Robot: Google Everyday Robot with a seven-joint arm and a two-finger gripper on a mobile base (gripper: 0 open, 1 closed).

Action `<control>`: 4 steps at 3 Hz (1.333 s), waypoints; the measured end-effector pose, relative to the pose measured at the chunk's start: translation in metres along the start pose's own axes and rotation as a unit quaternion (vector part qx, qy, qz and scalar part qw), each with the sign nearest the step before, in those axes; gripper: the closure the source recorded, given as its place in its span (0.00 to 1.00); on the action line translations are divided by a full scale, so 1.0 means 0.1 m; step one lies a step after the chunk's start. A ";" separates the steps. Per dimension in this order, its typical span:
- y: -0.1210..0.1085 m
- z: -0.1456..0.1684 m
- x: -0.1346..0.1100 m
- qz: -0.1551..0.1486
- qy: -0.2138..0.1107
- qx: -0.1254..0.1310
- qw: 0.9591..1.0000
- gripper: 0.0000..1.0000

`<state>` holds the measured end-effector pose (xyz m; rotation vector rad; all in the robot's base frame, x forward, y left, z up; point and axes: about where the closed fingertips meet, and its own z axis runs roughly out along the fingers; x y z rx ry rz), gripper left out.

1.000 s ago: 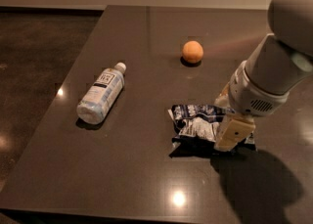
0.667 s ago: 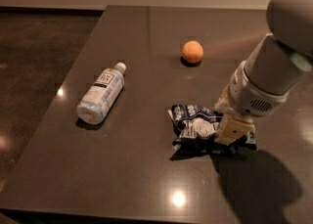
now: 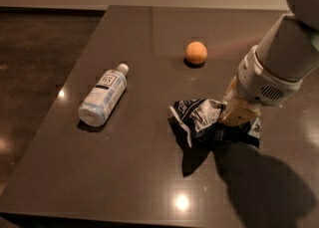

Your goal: Pick blue chip bag

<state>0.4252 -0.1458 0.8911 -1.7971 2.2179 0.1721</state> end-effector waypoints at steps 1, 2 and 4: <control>-0.10 -0.24 -0.09 0.007 -0.019 0.006 1.000 1.00; -0.23 -0.54 -0.19 0.004 -0.035 0.022 0.999 1.00; -0.29 -0.92 -0.35 -0.014 -0.064 0.022 0.998 1.00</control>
Offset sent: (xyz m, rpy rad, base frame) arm 0.0305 -0.0058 0.1039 0.0896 -0.0999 -0.0146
